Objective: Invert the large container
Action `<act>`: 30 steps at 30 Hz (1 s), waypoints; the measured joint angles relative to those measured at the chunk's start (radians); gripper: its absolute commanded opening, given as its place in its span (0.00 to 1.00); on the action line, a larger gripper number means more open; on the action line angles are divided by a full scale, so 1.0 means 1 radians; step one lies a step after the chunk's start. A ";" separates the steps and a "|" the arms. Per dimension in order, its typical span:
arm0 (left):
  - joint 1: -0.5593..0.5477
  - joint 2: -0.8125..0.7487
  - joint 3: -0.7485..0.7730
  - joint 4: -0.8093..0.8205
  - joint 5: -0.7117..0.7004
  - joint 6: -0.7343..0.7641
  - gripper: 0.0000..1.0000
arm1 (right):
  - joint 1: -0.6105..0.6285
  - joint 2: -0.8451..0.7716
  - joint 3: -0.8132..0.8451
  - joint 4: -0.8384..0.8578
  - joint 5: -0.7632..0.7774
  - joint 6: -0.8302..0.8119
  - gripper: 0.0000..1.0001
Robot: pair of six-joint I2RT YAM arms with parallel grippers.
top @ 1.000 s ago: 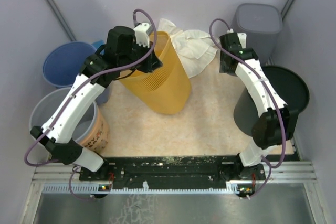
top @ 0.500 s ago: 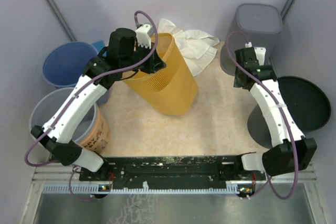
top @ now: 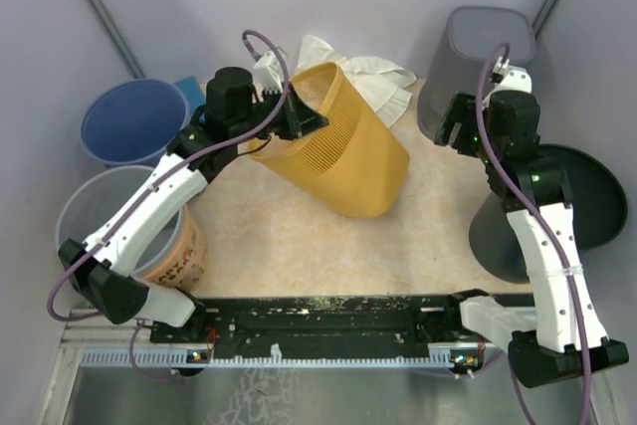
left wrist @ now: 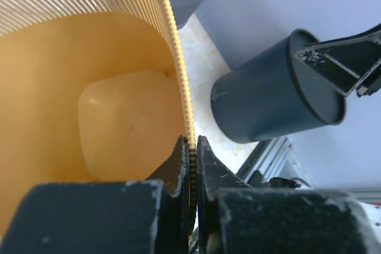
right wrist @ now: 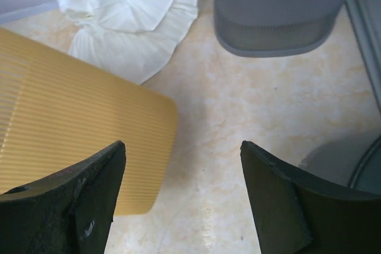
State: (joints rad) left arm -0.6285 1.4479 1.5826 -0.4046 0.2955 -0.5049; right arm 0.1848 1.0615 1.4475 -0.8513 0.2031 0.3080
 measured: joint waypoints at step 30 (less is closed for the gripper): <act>0.152 -0.055 -0.583 0.584 0.095 -0.450 0.49 | 0.000 -0.003 -0.180 0.082 -0.294 0.032 0.78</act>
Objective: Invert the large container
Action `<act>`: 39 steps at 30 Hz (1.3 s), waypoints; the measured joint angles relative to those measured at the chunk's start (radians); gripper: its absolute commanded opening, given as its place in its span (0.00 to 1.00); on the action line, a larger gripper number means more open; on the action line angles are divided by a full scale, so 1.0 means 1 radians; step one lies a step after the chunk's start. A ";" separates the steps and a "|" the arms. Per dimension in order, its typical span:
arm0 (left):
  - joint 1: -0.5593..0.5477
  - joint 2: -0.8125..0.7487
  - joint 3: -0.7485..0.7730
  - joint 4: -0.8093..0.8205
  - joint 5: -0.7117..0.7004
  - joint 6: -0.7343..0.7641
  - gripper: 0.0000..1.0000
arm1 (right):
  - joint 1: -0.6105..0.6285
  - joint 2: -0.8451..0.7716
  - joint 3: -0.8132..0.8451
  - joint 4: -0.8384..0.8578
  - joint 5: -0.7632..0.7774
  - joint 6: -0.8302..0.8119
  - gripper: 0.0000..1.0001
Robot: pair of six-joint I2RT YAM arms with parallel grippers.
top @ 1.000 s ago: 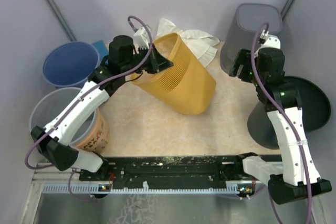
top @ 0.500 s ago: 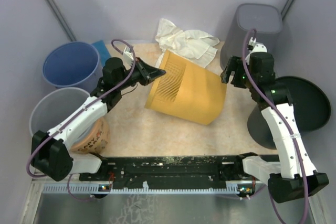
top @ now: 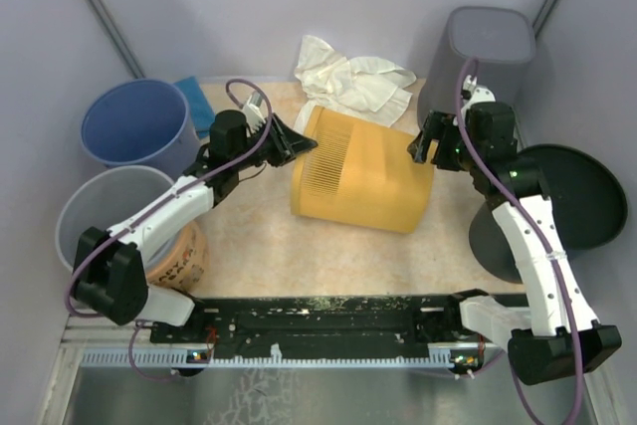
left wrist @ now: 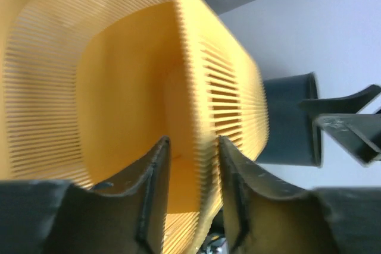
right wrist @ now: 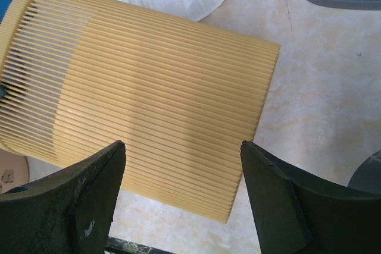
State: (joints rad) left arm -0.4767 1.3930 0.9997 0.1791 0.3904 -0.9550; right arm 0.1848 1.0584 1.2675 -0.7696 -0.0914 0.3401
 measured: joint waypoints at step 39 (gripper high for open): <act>0.000 0.016 0.253 -0.504 -0.145 0.522 0.62 | -0.151 -0.014 -0.243 0.090 -0.165 0.127 0.79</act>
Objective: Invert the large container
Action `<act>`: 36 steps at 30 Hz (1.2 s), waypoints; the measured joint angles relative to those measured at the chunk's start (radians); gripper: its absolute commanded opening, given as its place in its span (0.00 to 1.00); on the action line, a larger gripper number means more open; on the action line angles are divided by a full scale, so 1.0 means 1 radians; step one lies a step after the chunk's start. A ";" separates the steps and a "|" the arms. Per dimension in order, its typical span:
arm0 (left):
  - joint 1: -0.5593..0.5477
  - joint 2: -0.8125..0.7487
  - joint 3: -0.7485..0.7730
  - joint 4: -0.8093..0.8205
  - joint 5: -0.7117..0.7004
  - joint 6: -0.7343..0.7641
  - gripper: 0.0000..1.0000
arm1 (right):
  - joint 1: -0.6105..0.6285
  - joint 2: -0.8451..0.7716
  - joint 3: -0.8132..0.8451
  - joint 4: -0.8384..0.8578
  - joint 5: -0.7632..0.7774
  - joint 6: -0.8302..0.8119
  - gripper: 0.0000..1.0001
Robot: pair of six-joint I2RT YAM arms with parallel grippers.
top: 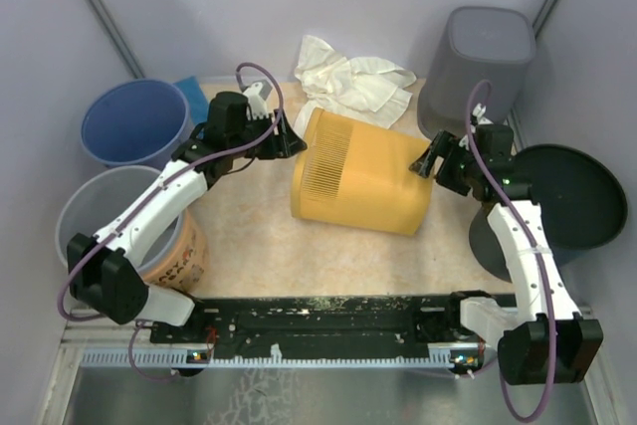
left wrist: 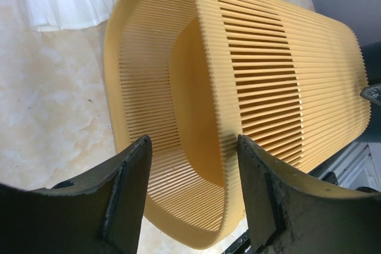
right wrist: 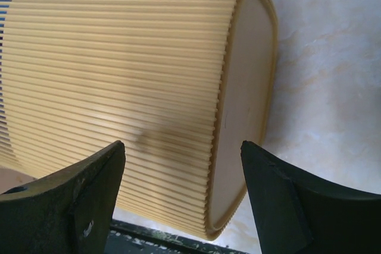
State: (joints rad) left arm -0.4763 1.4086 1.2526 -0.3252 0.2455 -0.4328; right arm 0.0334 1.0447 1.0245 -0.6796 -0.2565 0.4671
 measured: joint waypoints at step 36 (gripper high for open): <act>-0.047 0.198 -0.011 0.290 0.016 -0.104 0.62 | -0.048 -0.100 0.106 0.282 -0.298 0.321 0.74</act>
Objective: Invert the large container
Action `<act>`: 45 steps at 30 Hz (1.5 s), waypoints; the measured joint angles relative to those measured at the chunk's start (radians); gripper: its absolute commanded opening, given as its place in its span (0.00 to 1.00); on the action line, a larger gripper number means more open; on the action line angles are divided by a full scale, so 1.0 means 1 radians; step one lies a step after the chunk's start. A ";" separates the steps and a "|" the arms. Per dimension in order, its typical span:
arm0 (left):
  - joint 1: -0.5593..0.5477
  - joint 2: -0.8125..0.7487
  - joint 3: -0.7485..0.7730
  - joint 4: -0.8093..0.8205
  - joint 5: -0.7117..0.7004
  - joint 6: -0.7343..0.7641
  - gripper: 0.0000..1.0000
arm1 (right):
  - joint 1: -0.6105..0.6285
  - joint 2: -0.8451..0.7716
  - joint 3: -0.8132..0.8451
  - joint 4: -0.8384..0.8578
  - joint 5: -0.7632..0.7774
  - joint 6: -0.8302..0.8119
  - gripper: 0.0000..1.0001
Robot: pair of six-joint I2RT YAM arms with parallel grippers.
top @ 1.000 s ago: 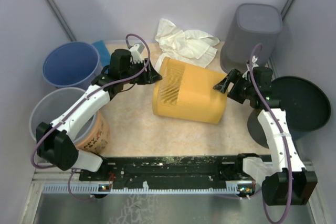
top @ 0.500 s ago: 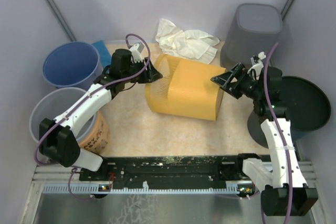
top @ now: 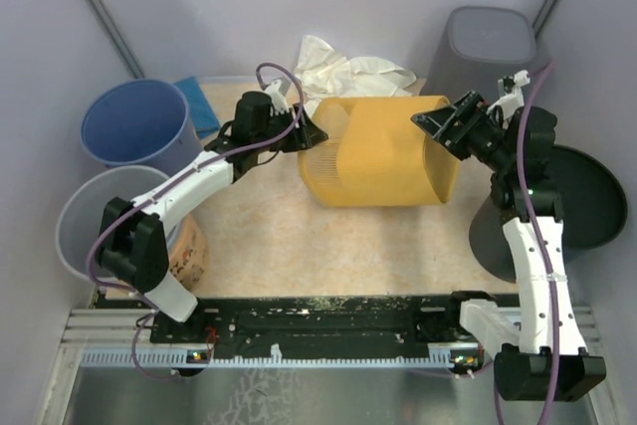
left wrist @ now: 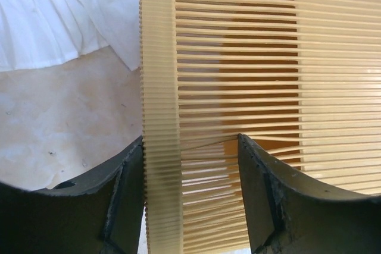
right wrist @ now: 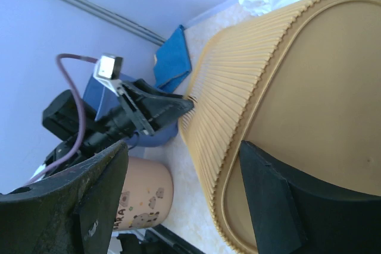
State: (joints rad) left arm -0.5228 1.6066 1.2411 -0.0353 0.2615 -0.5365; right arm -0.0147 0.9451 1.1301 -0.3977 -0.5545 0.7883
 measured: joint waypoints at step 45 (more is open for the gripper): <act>-0.240 0.403 0.335 -0.012 0.189 -0.149 0.76 | 0.307 -0.167 0.317 -0.508 0.760 -0.552 0.76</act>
State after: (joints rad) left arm -0.7628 2.0098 1.5761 -0.0471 0.4503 -0.6857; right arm 0.2924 0.7784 1.4475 -0.9054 0.2050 0.2359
